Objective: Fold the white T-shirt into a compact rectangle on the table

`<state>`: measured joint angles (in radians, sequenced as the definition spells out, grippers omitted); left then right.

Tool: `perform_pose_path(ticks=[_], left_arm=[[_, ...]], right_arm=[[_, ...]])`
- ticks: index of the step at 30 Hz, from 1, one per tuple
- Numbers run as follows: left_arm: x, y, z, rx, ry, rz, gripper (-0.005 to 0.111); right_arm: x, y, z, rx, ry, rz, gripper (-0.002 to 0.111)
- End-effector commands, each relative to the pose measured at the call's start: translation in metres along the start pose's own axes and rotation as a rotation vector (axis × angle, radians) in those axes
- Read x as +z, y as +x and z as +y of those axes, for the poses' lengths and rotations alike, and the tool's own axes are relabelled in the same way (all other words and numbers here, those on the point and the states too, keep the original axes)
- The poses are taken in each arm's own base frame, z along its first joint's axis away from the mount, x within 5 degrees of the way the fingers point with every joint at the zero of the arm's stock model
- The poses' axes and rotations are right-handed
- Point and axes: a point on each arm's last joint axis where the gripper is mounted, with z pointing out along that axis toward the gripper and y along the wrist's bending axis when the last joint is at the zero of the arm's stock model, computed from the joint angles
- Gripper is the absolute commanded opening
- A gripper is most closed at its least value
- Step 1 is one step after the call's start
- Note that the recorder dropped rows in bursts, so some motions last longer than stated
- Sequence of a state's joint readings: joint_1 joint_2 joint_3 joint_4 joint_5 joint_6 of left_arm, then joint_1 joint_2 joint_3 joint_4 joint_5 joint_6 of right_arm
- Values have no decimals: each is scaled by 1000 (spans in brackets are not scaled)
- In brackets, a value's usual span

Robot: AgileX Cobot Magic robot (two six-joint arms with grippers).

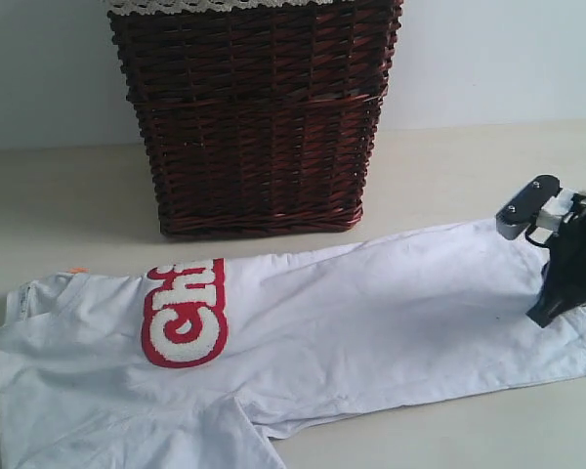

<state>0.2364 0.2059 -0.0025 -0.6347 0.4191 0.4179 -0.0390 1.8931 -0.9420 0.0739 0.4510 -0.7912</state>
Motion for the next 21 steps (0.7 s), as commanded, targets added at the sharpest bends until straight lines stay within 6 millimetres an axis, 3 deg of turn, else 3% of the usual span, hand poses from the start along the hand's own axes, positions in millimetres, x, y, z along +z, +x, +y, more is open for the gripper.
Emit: perform_pose_path(ticks=[1, 5, 9, 12, 16, 17, 19, 21], left_arm=[[0, 0, 0, -12, -2, 0, 3], [0, 0, 0, -12, -2, 0, 3], [0, 0, 0, -12, -2, 0, 3], [0, 0, 0, -12, -2, 0, 3], [0, 0, 0, -12, -2, 0, 3], [0, 0, 0, -12, -2, 0, 3], [0, 0, 0, -12, -2, 0, 3], [0, 0, 0, -12, -2, 0, 3]], right_arm=[[-49, -4, -2, -41, 62, -83, 0], [-83, -10, 1, -53, 90, -199, 0], [-93, -15, 1, -13, 103, -277, 0], [-114, -23, -2, 201, 162, -473, 0], [-164, -25, -7, 923, 94, -868, 0], [-174, -23, -6, 1012, 70, -920, 2], [-199, -16, 0, 1052, 58, -1010, 4], [-219, -8, 12, 919, 94, -1056, 5]])
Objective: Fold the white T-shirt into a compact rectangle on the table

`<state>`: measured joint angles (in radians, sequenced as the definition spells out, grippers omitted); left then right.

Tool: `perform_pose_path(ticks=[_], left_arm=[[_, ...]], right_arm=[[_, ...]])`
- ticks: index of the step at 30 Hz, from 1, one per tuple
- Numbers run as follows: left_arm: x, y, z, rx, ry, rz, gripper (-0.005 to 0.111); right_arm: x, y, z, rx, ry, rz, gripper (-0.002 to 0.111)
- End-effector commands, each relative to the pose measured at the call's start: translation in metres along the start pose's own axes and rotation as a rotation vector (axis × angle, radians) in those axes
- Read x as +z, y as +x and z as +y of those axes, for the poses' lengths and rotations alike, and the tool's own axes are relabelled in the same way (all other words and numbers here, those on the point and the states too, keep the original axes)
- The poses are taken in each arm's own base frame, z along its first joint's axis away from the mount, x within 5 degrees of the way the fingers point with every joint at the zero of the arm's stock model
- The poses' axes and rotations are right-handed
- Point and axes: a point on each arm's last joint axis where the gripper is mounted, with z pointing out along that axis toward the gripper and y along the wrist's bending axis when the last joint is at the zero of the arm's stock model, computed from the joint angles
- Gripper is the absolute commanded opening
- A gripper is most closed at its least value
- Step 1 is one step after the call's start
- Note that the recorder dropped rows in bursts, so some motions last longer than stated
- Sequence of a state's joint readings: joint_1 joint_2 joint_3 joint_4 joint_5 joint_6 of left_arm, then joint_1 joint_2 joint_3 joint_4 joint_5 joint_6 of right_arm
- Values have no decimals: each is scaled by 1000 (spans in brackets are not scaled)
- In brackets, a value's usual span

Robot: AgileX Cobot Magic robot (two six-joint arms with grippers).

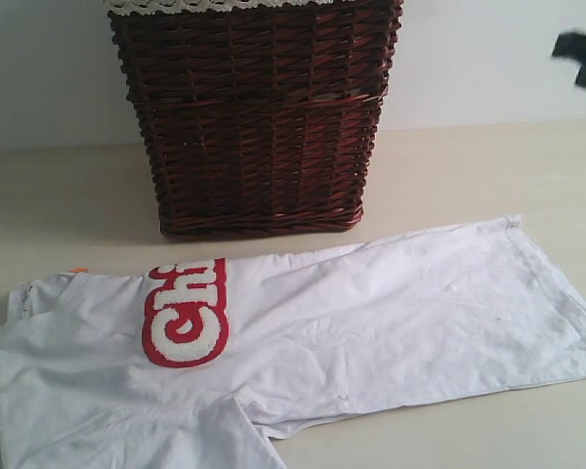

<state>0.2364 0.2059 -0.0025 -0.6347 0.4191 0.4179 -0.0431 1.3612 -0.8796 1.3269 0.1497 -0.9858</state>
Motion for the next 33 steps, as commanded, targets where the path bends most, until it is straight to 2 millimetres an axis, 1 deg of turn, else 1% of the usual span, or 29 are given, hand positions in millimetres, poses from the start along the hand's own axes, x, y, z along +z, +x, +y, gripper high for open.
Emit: perform_pose_path(ticks=[1, 2, 4, 7, 9, 10, 12, 15, 18, 20, 23, 25, 26, 28, 30, 31, 32, 33], left_arm=[[0, 0, 0, -12, -2, 0, 3], [0, 0, 0, -12, -2, 0, 3], [0, 0, 0, -12, -2, 0, 3], [0, 0, 0, -12, -2, 0, 3], [0, 0, 0, -12, -2, 0, 3], [0, 0, 0, -12, -2, 0, 3], [0, 0, 0, -12, -2, 0, 3], [0, 0, 0, -12, -2, 0, 3], [0, 0, 0, -12, -2, 0, 3], [0, 0, 0, -12, -2, 0, 3], [0, 0, 0, -12, -2, 0, 3], [0, 0, 0, -12, -2, 0, 3], [0, 0, 0, -12, -2, 0, 3], [0, 0, 0, -12, -2, 0, 3], [0, 0, 0, -12, -2, 0, 3], [0, 0, 0, -12, -2, 0, 3], [0, 0, 0, -12, -2, 0, 3], [0, 0, 0, -12, -2, 0, 3]], right_arm=[[-54, -14, 14, -88, -60, -144, 5], [-68, -11, 17, -187, -78, -156, 6], [-91, 1, 17, -280, -84, -182, 7], [-124, 27, 11, -322, -59, -235, 9], [-139, 49, 2, -348, -24, -258, 10], [-143, 60, -2, -358, -14, -257, 10], [-155, 78, -7, -366, -18, -282, 10], [-173, 92, -8, -375, -34, -353, 10], [-195, 93, -4, -400, -60, -462, 9], [-205, 93, -8, -552, 29, -532, 9], [-215, 96, -8, -678, 63, -579, 9], [-218, 97, -8, -715, 74, -593, 9], [-219, 98, -8, -720, 79, -597, 9], [-213, 105, -12, -712, 81, -569, 9], [-203, 118, -19, -671, 80, -506, 9], [-198, 125, -23, -619, 79, -472, 9], [-190, 137, -31, -474, 74, -416, 9], [-186, 143, -34, -401, 72, -396, 9]])
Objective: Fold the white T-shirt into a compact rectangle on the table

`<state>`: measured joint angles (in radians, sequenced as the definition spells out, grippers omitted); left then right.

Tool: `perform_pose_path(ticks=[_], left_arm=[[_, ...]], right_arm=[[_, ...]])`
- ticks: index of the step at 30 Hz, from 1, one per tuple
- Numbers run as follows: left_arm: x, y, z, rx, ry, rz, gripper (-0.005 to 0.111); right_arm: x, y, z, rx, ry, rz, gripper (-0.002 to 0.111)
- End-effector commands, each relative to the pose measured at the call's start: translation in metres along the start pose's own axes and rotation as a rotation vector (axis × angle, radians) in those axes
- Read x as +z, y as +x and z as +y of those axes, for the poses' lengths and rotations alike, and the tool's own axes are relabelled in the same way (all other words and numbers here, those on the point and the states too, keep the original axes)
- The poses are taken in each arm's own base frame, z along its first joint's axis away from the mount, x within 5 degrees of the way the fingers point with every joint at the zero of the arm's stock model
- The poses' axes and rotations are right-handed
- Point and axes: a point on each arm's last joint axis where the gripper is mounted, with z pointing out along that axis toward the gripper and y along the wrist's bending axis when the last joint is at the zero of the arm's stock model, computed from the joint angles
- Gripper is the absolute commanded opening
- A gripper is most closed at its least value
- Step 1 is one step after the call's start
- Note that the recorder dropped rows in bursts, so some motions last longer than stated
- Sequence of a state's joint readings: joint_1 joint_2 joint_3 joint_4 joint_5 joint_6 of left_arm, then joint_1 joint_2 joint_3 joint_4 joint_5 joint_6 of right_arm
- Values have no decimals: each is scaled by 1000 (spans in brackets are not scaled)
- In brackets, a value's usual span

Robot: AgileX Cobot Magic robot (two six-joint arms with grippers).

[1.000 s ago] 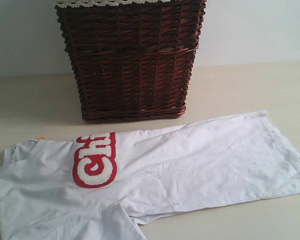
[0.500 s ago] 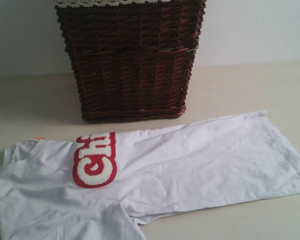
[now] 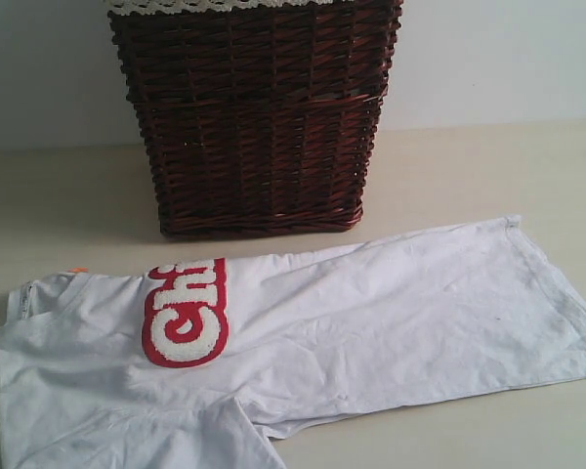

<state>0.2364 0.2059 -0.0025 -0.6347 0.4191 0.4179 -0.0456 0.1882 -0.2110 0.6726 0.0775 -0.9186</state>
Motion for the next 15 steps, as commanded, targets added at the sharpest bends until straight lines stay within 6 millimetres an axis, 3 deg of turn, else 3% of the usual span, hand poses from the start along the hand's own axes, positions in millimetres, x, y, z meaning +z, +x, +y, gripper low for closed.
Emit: perform_pose_path(ticks=[1, 3, 7, 15], left_arm=[[0, 0, 0, -12, -2, 0, 3], [0, 0, 0, -10, -2, 0, 3], [0, 0, 0, -10, -2, 0, 3], [0, 0, 0, -11, -3, -4, 3]], right_arm=[[1, 41, 6, 290, 29, 134, 9], [1, 62, 11, 318, 31, 171, 9], [-8, 82, 19, 324, -4, 340, 9], [-18, 82, 20, 314, -13, 306, 9]])
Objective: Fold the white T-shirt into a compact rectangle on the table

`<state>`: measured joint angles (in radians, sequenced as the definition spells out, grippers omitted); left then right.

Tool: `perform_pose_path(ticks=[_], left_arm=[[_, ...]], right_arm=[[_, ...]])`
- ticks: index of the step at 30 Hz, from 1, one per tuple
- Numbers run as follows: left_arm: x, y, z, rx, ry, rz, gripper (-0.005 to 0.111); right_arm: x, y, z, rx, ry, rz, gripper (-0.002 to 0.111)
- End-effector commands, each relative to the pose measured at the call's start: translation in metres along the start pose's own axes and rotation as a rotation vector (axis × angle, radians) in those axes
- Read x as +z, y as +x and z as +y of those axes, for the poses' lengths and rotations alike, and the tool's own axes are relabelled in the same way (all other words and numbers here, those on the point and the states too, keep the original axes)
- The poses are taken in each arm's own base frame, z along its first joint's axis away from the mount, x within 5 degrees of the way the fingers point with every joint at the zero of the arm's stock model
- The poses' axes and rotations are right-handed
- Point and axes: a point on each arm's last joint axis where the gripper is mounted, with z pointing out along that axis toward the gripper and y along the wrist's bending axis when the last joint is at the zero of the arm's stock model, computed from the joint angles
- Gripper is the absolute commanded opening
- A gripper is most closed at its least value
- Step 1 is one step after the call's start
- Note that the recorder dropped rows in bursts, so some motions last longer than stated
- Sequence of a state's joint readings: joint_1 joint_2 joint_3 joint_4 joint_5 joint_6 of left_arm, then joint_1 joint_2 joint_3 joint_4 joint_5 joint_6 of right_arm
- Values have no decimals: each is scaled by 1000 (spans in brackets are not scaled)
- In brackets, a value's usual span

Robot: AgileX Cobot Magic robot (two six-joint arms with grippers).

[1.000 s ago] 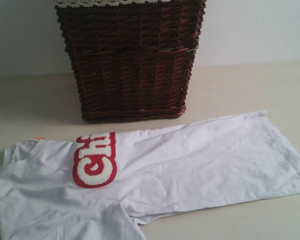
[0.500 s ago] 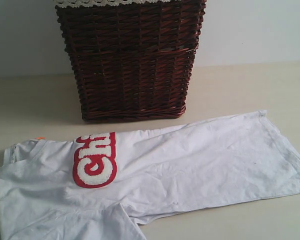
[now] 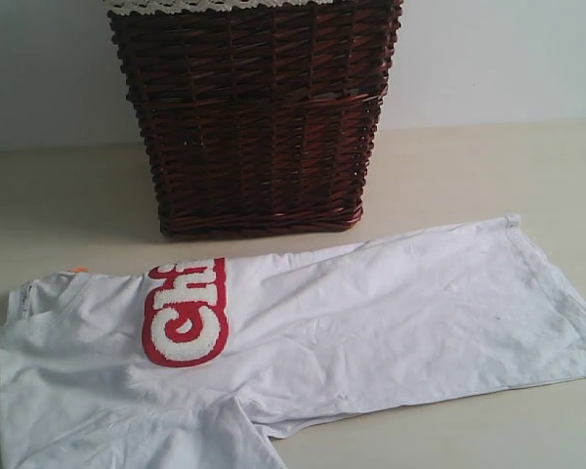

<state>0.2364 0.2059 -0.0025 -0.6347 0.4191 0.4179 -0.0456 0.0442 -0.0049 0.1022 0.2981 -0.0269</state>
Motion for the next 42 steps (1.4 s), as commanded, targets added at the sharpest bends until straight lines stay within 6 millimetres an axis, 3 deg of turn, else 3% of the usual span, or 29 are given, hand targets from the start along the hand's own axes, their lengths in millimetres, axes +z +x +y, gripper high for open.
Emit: perform_pose_path(ticks=[1, 5, 37, 42], left_arm=[[0, 0, 0, -15, -2, -8, 3], [0, 0, 0, -11, -4, -7, 3], [-2, -1, 0, 0, -9, -41, 3], [-15, -5, -2, 225, 40, -198, 3]], right_arm=[[-3, 4, 0, -15, -1, 9, 9], [-3, 5, 5, -44, -102, 18, 9], [-3, 5, 6, -12, -114, 16, 9], [-3, 5, 6, -12, -114, 18, 9]])
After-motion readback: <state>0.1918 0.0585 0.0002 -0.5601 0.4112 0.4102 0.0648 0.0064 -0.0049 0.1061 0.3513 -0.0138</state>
